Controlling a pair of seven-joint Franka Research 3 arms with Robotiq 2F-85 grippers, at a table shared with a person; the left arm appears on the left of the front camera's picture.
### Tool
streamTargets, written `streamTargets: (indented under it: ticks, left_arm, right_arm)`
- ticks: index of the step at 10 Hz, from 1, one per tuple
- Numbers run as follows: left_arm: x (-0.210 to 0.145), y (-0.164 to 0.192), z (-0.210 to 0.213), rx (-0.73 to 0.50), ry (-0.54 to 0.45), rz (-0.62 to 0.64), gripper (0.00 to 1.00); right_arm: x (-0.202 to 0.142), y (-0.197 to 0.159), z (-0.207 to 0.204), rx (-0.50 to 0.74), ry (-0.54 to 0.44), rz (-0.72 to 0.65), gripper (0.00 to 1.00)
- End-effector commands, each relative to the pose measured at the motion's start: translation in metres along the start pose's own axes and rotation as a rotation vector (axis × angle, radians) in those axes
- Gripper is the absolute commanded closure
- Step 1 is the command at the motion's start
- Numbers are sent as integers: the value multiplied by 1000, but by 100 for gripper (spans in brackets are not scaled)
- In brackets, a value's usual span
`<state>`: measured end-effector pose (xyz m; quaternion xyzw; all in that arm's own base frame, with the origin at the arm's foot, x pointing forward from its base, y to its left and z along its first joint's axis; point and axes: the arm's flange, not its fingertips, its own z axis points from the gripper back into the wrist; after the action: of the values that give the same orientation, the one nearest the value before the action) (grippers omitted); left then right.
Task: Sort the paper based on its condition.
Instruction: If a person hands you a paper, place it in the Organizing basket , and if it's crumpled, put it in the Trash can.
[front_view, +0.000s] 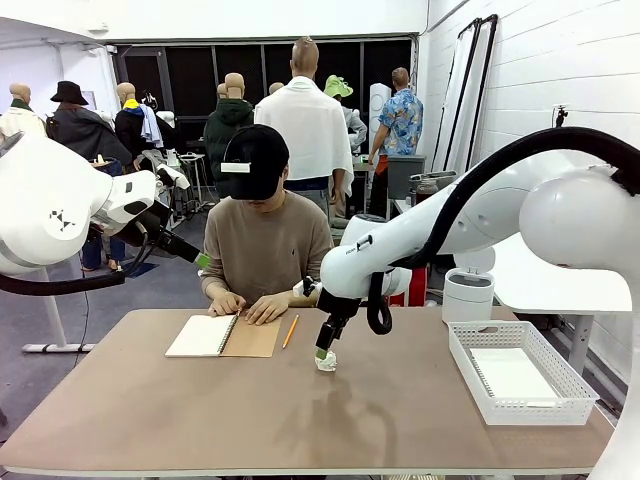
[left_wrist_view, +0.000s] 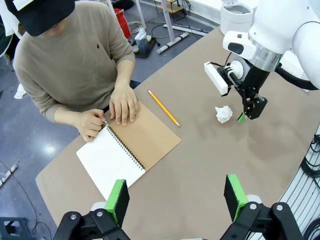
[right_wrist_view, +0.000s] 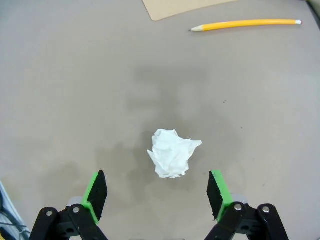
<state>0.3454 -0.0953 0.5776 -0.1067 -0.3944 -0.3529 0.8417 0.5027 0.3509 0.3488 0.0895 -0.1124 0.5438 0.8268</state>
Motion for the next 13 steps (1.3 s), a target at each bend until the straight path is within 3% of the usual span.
streamTargets:
  ticks: [1, 13]
  left_arm:
    - [-1, 0, 0, -12, 0, -4, 0]
    - [-1, 0, 0, -12, 0, -4, 0]
  right_arm:
    - [6, -13, -5, -7, 25, 43, 0]
    - [12, -34, -43, 50, 60, 34, 0]
